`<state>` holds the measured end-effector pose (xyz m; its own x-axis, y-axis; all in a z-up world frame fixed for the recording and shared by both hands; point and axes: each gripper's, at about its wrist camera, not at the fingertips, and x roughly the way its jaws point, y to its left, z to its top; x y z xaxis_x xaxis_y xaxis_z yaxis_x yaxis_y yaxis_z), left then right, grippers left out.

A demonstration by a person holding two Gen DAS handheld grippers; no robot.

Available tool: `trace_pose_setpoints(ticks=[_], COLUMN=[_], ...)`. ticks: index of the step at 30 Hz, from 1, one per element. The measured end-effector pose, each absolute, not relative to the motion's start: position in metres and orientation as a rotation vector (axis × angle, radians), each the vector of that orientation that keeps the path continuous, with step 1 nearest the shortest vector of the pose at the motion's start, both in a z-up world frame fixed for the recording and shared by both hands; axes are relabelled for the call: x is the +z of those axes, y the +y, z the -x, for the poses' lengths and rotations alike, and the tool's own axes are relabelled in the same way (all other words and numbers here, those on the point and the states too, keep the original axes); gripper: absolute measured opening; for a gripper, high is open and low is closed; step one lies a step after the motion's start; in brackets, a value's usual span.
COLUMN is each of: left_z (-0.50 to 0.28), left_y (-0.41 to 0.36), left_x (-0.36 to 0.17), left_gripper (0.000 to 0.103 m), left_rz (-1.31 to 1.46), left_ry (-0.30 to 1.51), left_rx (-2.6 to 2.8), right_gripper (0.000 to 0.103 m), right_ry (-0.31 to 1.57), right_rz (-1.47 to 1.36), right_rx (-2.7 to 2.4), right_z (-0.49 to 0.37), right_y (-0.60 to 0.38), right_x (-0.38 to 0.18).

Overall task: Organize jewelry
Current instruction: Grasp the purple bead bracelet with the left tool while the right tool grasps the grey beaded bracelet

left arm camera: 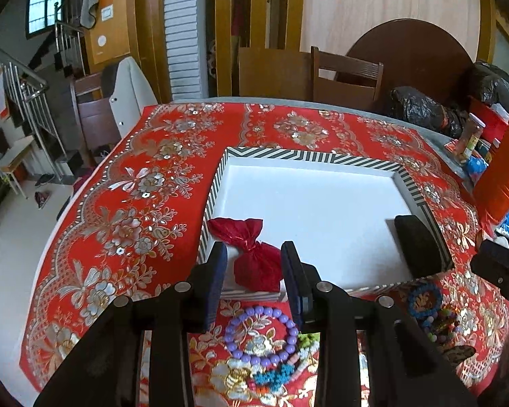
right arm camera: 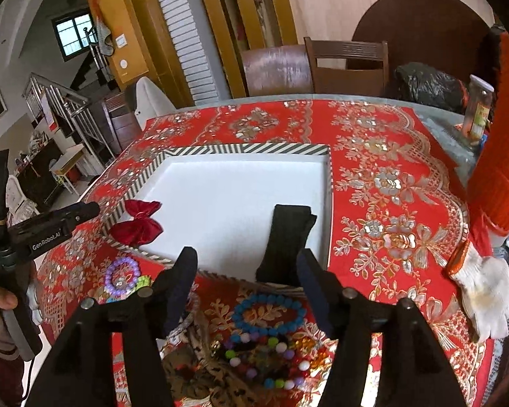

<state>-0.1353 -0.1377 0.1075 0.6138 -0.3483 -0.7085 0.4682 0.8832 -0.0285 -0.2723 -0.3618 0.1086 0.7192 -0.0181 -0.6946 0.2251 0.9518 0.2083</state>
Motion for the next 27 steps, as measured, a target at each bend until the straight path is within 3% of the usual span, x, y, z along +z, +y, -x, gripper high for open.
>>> trace_pose_setpoints(ticks=[27], left_z=[0.179], left_y=[-0.131], left_x=[0.110], left_gripper=[0.025], left_rz=[-0.178], left_ry=[0.761], left_rx=[-0.449], right_gripper=[0.065], right_ry=[0.739], right_rz=[-0.252], right_rx=[-0.137], right_z=[0.301], right_y=[-0.341], right_x=[0.117])
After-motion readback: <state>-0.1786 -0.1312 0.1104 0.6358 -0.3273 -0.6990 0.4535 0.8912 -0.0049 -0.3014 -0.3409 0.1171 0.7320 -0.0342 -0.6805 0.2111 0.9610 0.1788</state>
